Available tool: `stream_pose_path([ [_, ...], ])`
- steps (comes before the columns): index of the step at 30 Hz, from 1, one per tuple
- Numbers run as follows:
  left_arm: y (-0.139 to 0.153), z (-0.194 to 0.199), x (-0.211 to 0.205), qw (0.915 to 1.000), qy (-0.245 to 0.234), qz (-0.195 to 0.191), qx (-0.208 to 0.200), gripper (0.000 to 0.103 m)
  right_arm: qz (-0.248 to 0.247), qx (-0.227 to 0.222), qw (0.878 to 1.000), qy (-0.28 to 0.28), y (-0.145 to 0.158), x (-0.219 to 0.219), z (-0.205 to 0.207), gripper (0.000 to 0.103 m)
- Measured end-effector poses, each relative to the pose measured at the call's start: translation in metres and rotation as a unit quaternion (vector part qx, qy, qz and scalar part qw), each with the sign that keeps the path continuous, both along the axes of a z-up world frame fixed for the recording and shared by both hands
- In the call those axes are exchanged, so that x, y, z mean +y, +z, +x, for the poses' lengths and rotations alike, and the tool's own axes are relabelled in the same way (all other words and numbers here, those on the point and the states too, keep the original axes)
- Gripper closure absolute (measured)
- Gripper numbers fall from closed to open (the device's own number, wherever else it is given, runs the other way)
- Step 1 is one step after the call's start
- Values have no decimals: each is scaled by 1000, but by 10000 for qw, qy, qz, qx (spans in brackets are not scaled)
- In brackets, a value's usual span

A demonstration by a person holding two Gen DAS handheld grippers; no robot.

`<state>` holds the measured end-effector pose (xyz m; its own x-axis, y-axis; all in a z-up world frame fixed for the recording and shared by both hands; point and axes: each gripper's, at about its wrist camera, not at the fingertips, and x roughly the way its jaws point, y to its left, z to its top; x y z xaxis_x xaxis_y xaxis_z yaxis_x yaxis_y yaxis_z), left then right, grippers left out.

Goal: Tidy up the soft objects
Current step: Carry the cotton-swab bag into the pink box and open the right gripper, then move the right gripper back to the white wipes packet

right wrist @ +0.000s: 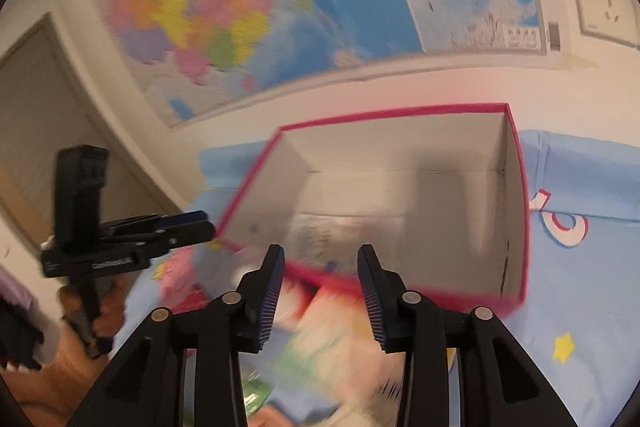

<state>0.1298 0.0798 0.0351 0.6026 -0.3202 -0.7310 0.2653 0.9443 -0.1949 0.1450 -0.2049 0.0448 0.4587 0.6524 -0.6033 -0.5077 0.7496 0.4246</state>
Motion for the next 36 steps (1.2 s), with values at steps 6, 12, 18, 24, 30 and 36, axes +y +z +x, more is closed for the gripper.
stream_pose_path([
  [6, -15, -59, 10, 9996, -274, -43, 33, 52, 170, 51, 9985, 527, -2, -13, -65, 55],
  [12, -46, -108, 22, 9991, -266, -145, 300, 52, 94, 330, 9909, 1300, -22, 13, -119, 55],
  [18, -54, -139, 37, 9987, -145, -306, 388, 52, -209, 594, 9732, 2213, -47, 66, -158, 54],
  [24, -57, -157, 49, 9979, -32, -468, 436, 52, -151, 701, 9697, 2335, -56, 78, -169, 54],
  [30, -64, -165, 55, 9969, 32, -576, 541, 52, -97, 780, 9642, 2532, -61, 84, -179, 47],
  [36, -68, -170, 51, 9963, 4, -609, 609, 52, -168, 703, 9640, 2558, -61, 93, -181, 47],
])
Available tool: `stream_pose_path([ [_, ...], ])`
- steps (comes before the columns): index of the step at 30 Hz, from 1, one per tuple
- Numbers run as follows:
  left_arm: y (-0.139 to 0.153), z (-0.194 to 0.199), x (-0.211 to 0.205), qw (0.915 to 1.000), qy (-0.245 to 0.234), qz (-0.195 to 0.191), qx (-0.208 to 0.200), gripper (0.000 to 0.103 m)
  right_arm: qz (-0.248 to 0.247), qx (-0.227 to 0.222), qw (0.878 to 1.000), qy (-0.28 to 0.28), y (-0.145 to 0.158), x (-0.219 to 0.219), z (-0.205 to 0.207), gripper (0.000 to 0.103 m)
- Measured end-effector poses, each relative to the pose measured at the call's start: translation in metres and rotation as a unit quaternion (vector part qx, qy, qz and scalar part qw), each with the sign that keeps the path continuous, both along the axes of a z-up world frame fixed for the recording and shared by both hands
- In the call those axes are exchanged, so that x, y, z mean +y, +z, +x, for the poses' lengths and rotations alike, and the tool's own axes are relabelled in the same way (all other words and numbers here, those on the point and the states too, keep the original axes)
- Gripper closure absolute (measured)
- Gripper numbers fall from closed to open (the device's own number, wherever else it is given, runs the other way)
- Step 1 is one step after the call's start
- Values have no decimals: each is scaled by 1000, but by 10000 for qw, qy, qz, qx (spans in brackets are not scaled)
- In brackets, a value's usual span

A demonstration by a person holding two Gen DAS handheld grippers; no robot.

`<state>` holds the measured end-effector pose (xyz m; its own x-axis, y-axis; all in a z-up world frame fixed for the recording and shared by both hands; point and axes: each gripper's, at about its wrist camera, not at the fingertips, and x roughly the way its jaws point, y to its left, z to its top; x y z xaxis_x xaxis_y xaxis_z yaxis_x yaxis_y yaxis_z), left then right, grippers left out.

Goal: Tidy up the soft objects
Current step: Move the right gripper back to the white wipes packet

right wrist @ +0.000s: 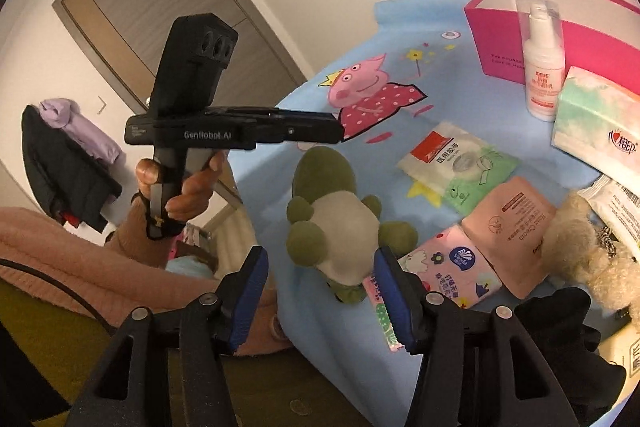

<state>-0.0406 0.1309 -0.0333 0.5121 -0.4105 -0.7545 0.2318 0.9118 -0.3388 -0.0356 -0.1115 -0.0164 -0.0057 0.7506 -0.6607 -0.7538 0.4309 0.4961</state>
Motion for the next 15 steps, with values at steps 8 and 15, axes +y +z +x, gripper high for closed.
stream_pose_path([
  [8, 4, 0, -9, 9999, -96, -26, -36, 52, -5, -128, 9999, -17, 0, 5, 0, 46],
  [15, 14, 13, -46, 9980, -601, -147, -140, 52, -30, -346, 9897, -1389, 13, -64, 36, 46],
])
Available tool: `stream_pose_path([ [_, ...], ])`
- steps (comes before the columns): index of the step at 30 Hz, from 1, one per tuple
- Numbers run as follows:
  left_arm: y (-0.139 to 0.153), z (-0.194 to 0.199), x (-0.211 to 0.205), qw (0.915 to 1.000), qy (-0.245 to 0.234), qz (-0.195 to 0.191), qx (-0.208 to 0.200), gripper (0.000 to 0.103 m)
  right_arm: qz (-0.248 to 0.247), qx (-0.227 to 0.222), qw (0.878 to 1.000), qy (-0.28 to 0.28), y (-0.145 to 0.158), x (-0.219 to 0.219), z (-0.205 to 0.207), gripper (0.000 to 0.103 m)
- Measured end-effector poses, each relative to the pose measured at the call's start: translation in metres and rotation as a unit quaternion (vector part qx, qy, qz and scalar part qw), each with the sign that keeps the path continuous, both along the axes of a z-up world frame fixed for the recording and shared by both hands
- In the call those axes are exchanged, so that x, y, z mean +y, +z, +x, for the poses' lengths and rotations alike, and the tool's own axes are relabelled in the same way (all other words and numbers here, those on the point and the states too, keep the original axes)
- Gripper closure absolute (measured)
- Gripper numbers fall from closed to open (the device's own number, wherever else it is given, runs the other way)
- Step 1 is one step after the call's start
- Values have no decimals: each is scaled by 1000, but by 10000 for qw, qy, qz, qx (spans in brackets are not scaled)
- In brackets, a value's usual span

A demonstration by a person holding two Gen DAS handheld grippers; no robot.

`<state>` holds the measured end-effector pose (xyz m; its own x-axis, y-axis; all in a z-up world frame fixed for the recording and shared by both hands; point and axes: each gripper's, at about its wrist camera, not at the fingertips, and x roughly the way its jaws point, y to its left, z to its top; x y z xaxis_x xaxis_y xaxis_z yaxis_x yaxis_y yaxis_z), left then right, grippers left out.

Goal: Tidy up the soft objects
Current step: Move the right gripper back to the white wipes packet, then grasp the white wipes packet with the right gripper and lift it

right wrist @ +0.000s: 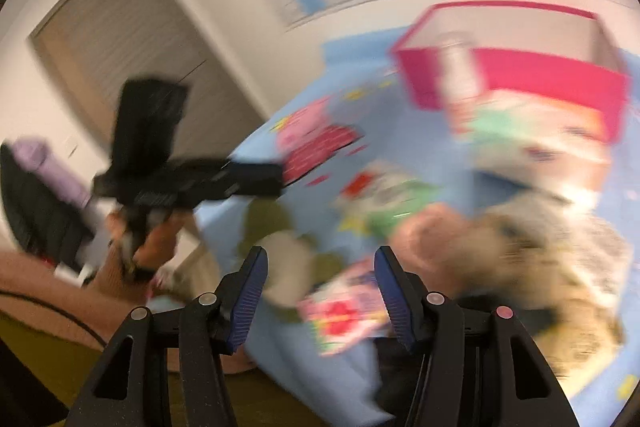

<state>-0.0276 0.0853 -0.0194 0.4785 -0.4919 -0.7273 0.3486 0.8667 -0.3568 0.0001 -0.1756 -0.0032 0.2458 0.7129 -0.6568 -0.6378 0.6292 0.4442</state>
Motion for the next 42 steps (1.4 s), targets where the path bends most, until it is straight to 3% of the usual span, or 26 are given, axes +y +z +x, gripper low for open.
stream_pose_path([
  [9, -9, 37, -40, 9988, -366, 48, 313, 52, -153, 115, 9887, -1488, -5, -85, 31, 46],
  [13, -6, 50, -65, 9970, -680, 3, 378, 52, -179, 489, 9759, -2117, -19, -124, 48, 46],
  [16, -8, 66, -91, 9945, -888, 139, 547, 52, 96, 927, 9680, -2328, -36, -146, 58, 46],
  [20, -22, 95, -122, 9884, -1146, 200, 972, 51, 272, 1350, 9629, -2320, -56, -151, 66, 46],
  [24, -35, 112, -149, 9826, -1316, 646, 1141, 51, 407, 1607, 9621, -2164, -69, -146, 71, 46],
  [27, -43, 123, -159, 9783, -1401, 664, 1373, 51, 686, 1709, 9610, -2062, -73, -145, 73, 45],
  [29, -47, 130, -163, 9760, -1438, 648, 1501, 51, 703, 1634, 9619, -2076, -72, -146, 72, 45],
  [32, -52, 134, -167, 9718, -1544, 479, 1716, 51, 512, 1490, 9640, -2142, -71, -144, 72, 59],
  [34, -51, 133, -171, 9710, -1594, 482, 1717, 50, 558, 1449, 9638, -2166, -71, -147, 70, 62],
  [42, -42, 120, -174, 9782, -1440, 479, 1420, 49, 498, 1061, 9710, -2083, -61, -148, 58, 68],
])
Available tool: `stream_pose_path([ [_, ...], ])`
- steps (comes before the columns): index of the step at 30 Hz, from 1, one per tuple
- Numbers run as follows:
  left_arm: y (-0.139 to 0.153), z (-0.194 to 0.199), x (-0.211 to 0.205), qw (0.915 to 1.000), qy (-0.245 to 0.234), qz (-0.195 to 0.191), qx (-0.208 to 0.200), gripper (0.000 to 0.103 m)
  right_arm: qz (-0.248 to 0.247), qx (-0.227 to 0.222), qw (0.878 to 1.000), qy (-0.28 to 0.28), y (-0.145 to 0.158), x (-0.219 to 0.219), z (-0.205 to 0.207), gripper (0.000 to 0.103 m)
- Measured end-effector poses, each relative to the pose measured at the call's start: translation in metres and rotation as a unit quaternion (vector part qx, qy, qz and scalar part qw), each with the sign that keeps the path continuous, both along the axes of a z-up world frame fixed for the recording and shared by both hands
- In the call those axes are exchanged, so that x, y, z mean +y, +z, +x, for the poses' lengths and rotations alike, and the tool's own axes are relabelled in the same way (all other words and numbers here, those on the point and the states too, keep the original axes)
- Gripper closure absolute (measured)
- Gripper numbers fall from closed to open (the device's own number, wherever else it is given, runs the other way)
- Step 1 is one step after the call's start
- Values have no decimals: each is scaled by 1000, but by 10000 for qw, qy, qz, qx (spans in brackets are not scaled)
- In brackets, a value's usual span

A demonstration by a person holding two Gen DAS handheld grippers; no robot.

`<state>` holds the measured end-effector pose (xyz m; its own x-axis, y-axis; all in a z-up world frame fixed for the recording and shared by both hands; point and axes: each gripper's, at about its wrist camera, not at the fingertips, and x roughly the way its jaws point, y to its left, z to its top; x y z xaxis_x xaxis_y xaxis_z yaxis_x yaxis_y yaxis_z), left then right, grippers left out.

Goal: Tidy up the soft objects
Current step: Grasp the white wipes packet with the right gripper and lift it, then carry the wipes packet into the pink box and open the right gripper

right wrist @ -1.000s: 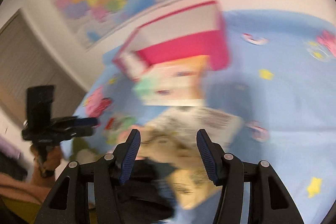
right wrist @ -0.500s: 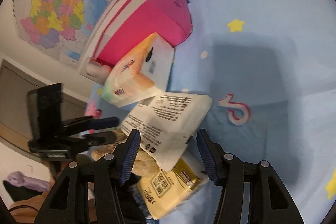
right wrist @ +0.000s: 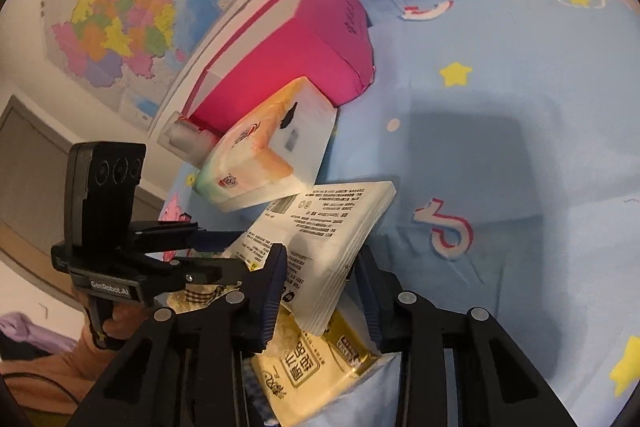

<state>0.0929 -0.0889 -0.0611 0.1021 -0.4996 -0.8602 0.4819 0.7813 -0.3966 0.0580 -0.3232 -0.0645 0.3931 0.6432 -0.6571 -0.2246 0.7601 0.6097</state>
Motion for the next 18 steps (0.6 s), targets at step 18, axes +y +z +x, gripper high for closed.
stream_pose_path([
  [18, 43, -53, -10, 9898, -24, 252, -1404, 49, -39, -521, 9986, 50, 24, -2, -19, 69],
])
